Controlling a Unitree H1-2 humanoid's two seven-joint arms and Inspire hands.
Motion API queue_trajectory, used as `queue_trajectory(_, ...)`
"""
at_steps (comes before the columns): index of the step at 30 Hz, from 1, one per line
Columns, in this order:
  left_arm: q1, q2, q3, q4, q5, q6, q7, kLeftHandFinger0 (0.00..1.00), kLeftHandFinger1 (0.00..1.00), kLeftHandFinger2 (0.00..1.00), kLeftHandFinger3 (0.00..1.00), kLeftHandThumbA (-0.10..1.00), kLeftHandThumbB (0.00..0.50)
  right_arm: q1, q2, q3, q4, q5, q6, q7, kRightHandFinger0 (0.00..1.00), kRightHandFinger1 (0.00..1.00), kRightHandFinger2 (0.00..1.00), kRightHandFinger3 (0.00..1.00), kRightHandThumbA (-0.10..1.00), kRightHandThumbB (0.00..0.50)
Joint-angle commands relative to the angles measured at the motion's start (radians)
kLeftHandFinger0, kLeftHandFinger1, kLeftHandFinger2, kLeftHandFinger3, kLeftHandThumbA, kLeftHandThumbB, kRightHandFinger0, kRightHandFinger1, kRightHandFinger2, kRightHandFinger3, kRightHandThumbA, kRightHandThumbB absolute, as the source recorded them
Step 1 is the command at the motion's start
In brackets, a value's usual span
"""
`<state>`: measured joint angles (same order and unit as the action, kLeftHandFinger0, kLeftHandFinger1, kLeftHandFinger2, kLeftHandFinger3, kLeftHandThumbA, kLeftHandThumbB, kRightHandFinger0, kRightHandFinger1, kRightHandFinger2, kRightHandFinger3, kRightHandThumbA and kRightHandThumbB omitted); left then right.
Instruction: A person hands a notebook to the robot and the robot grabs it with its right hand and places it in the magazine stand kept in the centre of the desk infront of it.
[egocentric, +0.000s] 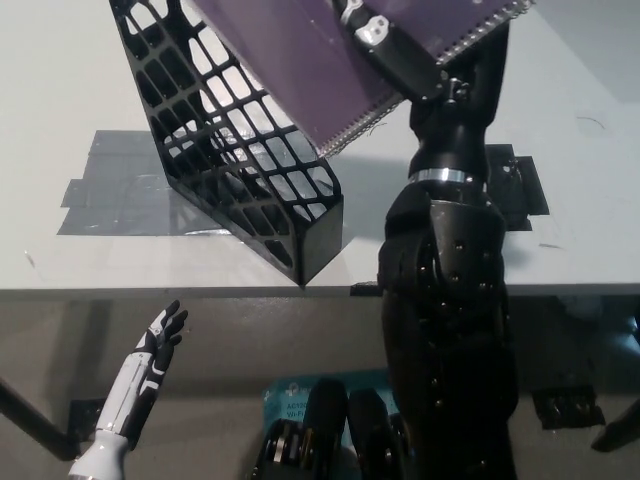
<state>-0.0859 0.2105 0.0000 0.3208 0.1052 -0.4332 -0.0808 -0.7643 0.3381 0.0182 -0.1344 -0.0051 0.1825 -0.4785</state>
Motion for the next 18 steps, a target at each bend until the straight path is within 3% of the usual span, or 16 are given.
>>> queue_trajectory(1,-0.008,0.01,-0.006,-0.022,0.019,-0.034,0.01,1.0,1.0,1.0,1.0,1.0,0.5,-0.075,0.042,-0.008,-0.078,0.021,-0.063,-0.005,0.0,0.0,0.0,0.0,0.78,0.0)
queue_trajectory(18,-0.016,0.013,-0.007,-0.025,0.023,-0.037,0.009,1.0,1.0,1.0,1.0,1.0,0.5,-0.062,0.042,0.014,-0.011,0.05,-0.109,-0.009,0.0,0.0,0.0,0.0,0.75,0.0)
